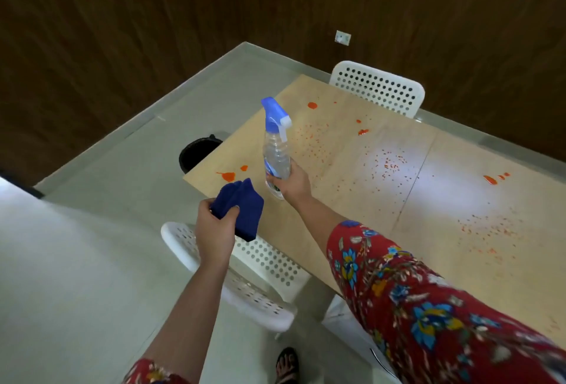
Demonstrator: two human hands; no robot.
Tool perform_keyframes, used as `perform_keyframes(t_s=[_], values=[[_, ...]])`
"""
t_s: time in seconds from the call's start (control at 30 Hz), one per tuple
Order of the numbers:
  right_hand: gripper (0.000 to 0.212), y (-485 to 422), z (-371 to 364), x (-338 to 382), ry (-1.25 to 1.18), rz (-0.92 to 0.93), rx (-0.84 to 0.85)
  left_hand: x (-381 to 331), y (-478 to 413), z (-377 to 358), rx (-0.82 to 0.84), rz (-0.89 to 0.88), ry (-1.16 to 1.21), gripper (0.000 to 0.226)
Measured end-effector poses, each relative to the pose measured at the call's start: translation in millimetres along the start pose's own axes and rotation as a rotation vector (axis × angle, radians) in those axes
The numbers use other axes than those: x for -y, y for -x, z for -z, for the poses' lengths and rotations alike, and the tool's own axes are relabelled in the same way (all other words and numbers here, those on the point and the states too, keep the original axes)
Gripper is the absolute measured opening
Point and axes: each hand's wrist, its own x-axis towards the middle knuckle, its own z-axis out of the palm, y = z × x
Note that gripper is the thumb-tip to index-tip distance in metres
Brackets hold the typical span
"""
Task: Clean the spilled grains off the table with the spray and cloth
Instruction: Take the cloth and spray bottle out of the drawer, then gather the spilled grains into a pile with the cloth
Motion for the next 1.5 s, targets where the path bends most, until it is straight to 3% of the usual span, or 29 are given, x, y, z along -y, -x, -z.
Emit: perform_keyframes(t_s=[0.1,0.17,0.2,0.27,0.33,0.47,0.6,0.67,0.77,0.87,0.93,1.1,1.23,1.5], values=[[0.082,2,8,1,0.058,-0.023,0.084,-1,-5,1,0.092,0.031,-0.021,0.024],[0.101,18,26,0,-0.037,-0.116,0.092,1,-2,-5,0.193,0.076,-0.045,0.023],[0.095,31,37,-2,-0.126,-0.154,0.06,1,1,-8,0.24,0.102,-0.035,0.024],[0.064,70,70,-19,-0.26,-0.235,-0.029,-3,14,-26,0.367,0.156,0.002,0.028],[0.043,114,105,-39,-0.332,-0.37,-0.004,-9,33,-51,0.508,0.199,0.056,0.034],[0.041,193,179,-71,-0.433,-0.48,0.03,-21,82,-108,0.822,0.144,-0.004,0.031],[0.031,257,256,-84,-0.476,-0.438,-0.15,-38,151,-181,1.196,0.086,-0.102,0.032],[0.028,276,281,-96,-0.501,-0.416,-0.26,-39,184,-211,1.295,0.114,-0.133,0.035],[0.028,304,326,-122,-0.676,-0.336,-0.475,-36,240,-261,1.372,0.119,-0.196,0.048],[0.026,324,373,-140,-0.795,-0.305,-0.685,-38,289,-304,1.323,-0.052,-0.235,0.059],[0.028,338,413,-156,-0.807,-0.306,-0.77,-40,328,-343,1.353,-0.154,-0.269,0.054],[0.03,364,502,-182,-0.993,-0.25,-0.797,-60,423,-436,1.552,-0.175,-0.329,0.041],[0.037,385,559,-208,-1.126,-0.24,-0.864,-76,484,-489,1.665,-0.06,-0.358,0.033],[0.042,423,617,-270,-1.205,-0.382,-1.049,-53,539,-544,1.871,-0.129,-0.551,0.029]])
